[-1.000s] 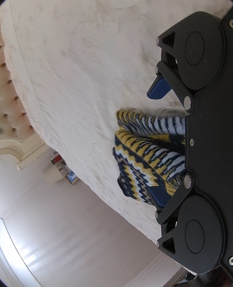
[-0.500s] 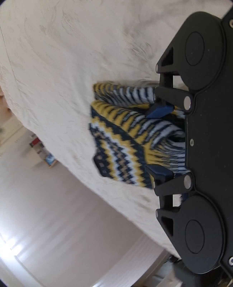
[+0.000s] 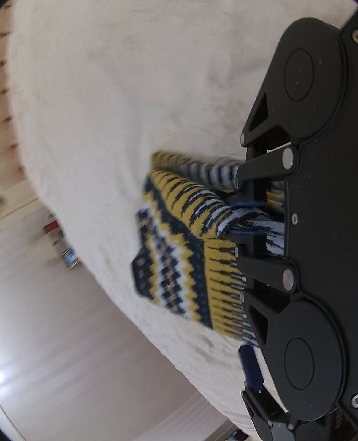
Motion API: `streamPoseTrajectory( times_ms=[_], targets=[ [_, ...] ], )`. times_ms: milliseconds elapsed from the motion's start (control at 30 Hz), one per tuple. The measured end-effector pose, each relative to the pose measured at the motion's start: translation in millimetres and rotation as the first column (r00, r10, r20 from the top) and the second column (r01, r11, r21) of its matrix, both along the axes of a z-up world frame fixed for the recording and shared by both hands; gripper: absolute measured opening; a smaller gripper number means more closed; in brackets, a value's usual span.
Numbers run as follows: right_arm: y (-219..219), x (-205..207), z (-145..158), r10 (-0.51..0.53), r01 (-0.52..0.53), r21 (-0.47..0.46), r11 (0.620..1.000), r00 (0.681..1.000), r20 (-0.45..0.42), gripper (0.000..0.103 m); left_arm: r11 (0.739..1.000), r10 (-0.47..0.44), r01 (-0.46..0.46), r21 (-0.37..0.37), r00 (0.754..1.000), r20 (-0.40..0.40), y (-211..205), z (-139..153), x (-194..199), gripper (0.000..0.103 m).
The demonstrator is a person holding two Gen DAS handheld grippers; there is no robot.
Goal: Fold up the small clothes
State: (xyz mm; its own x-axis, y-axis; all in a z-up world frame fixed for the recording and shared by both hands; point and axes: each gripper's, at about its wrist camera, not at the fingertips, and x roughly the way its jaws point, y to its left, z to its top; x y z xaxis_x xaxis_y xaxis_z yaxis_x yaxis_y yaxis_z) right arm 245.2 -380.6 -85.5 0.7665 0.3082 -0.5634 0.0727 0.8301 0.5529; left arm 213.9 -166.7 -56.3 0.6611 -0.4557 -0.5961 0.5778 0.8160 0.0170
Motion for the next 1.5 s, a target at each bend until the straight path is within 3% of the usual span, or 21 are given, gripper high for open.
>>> streamPoseTrajectory(
  times_ms=[67, 133, 167, 200, 400, 500, 700, 833, 967, 1233, 1367, 1467, 1500],
  targets=[
    [1, -1, 2, 0.009, -0.009, -0.008, 1.000, 1.000, 0.006, 0.026, 0.996, 0.087, -0.086, 0.009, 0.994, -0.067, 9, -12, 11, 0.081],
    [2, -2, 3, 0.017, -0.017, -0.011, 1.000, 1.000, 0.010, 0.030, 0.992, 0.126, -0.123, 0.027, 0.972, -0.198, 16, -32, 24, 0.083],
    [3, -1, 2, 0.019, -0.019, -0.007, 1.000, 1.000, 0.009, 0.031, 0.990, 0.136, -0.137, 0.016, 0.956, -0.260, 20, -43, 29, 0.084],
    [2, -1, 2, 0.021, -0.021, -0.002, 1.000, 1.000, 0.009, 0.033, 0.988, 0.141, -0.153, -0.022, 0.952, -0.271, 26, -48, 29, 0.085],
    [-3, 1, 2, 0.024, -0.025, 0.001, 1.000, 0.999, 0.021, 0.035, 0.990, 0.133, -0.140, -0.013, 0.962, -0.240, 25, -35, 25, 0.084],
    [-3, 1, 2, 0.020, -0.020, 0.009, 1.000, 1.000, 0.018, 0.035, 0.988, 0.147, -0.153, -0.022, 0.975, -0.167, 28, -16, 26, 0.084],
    [-1, 1, 2, 0.017, -0.017, 0.005, 1.000, 1.000, 0.017, 0.035, 0.972, 0.232, -0.234, -0.014, 0.969, -0.089, 18, 8, 72, 0.084],
    [-2, 1, 2, 0.018, -0.018, 0.006, 1.000, 1.000, 0.016, 0.035, 0.958, 0.285, -0.286, 0.009, 0.954, -0.094, 8, 2, 109, 0.084],
    [-2, 1, 2, 0.017, -0.017, 0.005, 1.000, 1.000, 0.016, 0.035, 0.951, 0.301, -0.292, 0.098, 0.948, -0.099, -5, -19, 133, 0.086],
    [-1, 2, 1, 0.011, -0.011, 0.003, 1.000, 1.000, 0.021, 0.036, 0.946, 0.319, -0.309, 0.097, 0.942, -0.105, -6, -25, 129, 0.086],
    [-2, 0, 5, -0.006, 0.006, -0.028, 1.000, 0.999, 0.032, 0.052, 0.945, 0.320, -0.309, 0.109, 0.942, -0.103, -5, -24, 129, 0.087],
    [-6, -4, 8, -0.027, 0.028, -0.015, 1.000, 0.997, 0.067, 0.055, 0.944, 0.320, -0.308, 0.119, 0.942, -0.099, -7, -23, 130, 0.086],
    [-7, -5, 10, -0.043, 0.044, -0.017, 0.999, 0.995, 0.087, 0.062, 0.944, 0.320, -0.307, 0.121, 0.942, -0.099, -8, -23, 130, 0.086]
  ],
)
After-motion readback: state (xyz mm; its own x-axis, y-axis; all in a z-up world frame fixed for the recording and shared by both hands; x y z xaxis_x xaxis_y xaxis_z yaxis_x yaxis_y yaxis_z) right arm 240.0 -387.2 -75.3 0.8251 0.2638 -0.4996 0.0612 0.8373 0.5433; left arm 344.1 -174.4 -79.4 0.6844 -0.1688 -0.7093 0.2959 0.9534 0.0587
